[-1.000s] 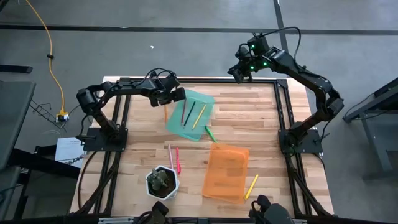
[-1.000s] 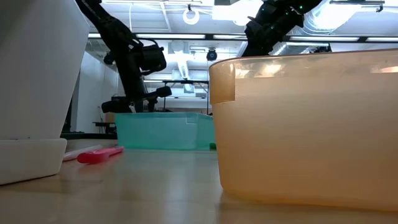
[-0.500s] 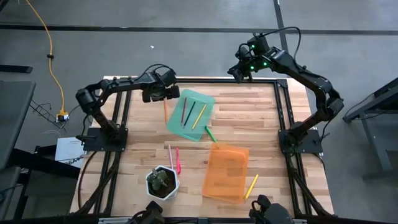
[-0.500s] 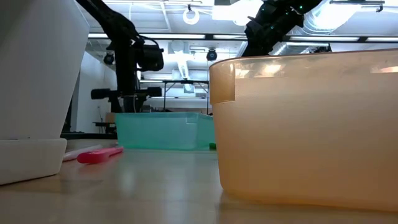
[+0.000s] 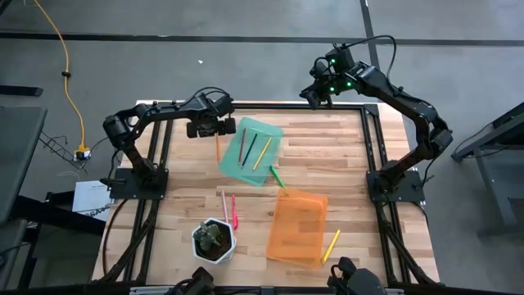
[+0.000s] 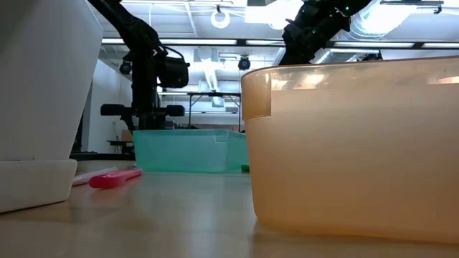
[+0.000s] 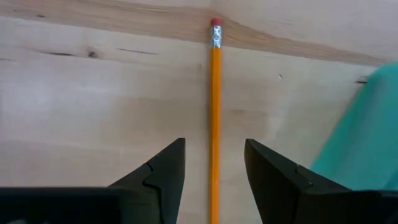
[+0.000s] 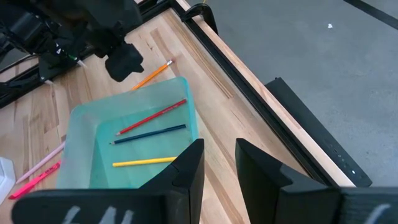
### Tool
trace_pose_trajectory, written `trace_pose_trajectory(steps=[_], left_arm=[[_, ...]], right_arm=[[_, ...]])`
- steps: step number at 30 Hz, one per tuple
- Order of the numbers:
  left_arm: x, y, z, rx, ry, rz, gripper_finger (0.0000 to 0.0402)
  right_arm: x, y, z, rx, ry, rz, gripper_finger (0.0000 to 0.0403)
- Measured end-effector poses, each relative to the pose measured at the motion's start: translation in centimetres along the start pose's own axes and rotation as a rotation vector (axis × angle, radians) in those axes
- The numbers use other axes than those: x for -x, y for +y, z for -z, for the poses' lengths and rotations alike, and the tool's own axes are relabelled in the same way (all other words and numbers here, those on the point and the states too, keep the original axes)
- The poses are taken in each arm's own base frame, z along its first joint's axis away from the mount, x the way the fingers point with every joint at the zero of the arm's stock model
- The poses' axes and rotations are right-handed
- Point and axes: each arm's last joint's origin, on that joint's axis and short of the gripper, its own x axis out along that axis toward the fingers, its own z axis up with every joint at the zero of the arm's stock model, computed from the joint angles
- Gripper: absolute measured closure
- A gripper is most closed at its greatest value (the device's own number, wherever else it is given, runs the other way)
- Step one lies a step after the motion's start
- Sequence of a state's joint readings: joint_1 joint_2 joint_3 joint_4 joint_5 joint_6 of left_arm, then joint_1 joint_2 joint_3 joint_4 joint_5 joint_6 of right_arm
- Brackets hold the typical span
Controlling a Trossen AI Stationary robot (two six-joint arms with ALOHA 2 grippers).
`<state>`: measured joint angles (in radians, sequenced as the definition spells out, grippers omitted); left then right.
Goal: Sort pens & pencils
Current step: Put the orange pencil into the green bin
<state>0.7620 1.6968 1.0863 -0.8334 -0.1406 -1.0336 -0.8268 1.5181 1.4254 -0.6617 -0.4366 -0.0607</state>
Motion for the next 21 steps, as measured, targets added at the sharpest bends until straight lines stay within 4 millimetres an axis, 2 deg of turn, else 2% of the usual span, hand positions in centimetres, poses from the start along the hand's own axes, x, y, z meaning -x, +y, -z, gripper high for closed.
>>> trace_pose_trajectory(steps=[21], left_arm=[[-1.3, -0.1, -0.7, -0.020, 0.063, 0.023, 0.0248]], right_arm=[[0.0, 0.0, 0.0, -0.001, 0.001, 0.000, 0.0320]])
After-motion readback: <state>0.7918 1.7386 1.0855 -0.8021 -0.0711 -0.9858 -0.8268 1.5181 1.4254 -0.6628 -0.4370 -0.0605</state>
